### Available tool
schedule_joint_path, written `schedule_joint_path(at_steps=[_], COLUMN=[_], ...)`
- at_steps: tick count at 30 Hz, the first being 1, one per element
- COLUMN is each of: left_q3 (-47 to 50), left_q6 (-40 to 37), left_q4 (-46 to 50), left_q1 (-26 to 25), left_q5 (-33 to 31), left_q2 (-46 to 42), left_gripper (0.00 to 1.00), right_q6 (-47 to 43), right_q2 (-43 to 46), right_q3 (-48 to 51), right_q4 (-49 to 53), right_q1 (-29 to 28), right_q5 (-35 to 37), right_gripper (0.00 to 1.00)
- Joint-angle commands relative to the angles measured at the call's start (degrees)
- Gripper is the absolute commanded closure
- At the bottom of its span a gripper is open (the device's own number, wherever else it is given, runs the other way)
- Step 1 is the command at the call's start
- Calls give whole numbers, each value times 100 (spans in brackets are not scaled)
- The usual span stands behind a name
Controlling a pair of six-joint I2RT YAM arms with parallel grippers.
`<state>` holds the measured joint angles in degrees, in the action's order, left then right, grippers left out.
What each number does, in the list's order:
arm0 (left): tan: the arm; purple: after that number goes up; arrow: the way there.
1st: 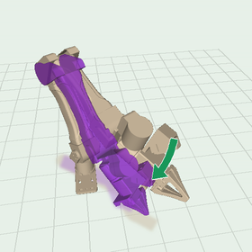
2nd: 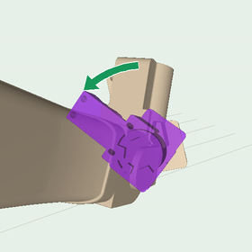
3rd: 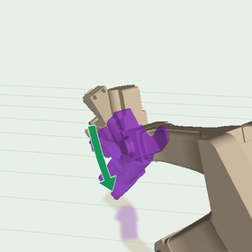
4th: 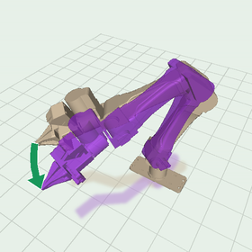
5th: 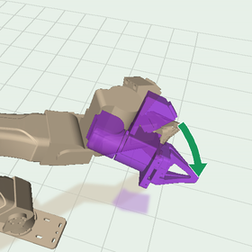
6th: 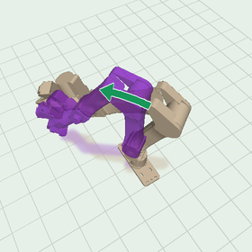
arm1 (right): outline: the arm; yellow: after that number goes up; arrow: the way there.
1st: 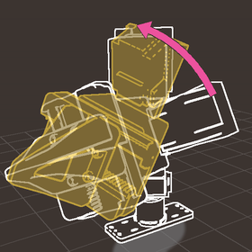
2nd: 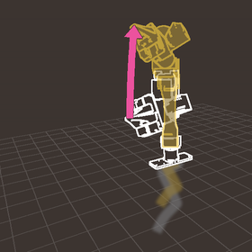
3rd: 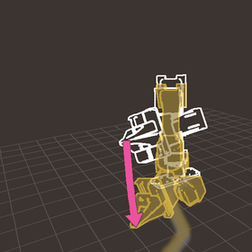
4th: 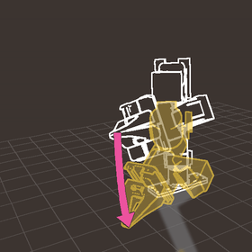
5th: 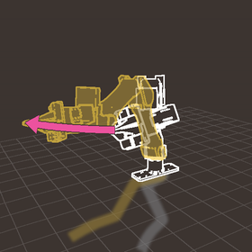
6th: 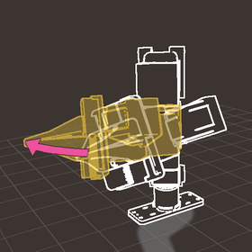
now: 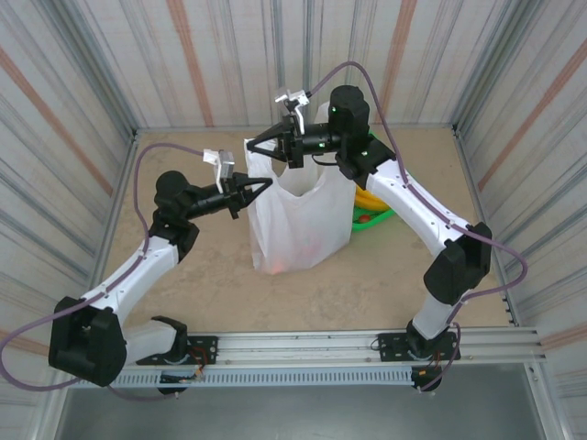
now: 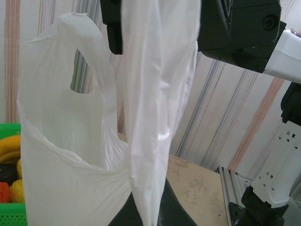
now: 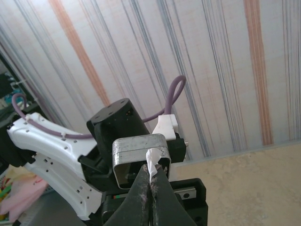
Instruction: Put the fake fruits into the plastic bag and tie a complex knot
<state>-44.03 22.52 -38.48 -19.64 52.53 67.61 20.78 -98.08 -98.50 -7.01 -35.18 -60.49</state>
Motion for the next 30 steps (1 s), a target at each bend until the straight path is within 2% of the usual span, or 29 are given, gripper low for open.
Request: schedule_joint_path(at_steps=[1, 14, 25, 30], left_q3=[-100, 656, 1157, 1116], left_q6=[-93, -299, -337, -278], left_q4=[-152, -40, -207, -231], left_q1=[-39, -176, -173, -108], left_q5=[102, -17, -121, -78], left_q2=[26, -37, -45, -116], left_gripper=[97, 88, 88, 84], right_q6=[-50, -350, -469, -493], right_q2=[16, 179, 266, 290], right_q3=[-337, -547, -568, -531], right_q4=[143, 433, 582, 655], right_q1=[-24, 57, 73, 55], right_q5=[-12, 256, 307, 314], right_gripper=[100, 100, 100, 100])
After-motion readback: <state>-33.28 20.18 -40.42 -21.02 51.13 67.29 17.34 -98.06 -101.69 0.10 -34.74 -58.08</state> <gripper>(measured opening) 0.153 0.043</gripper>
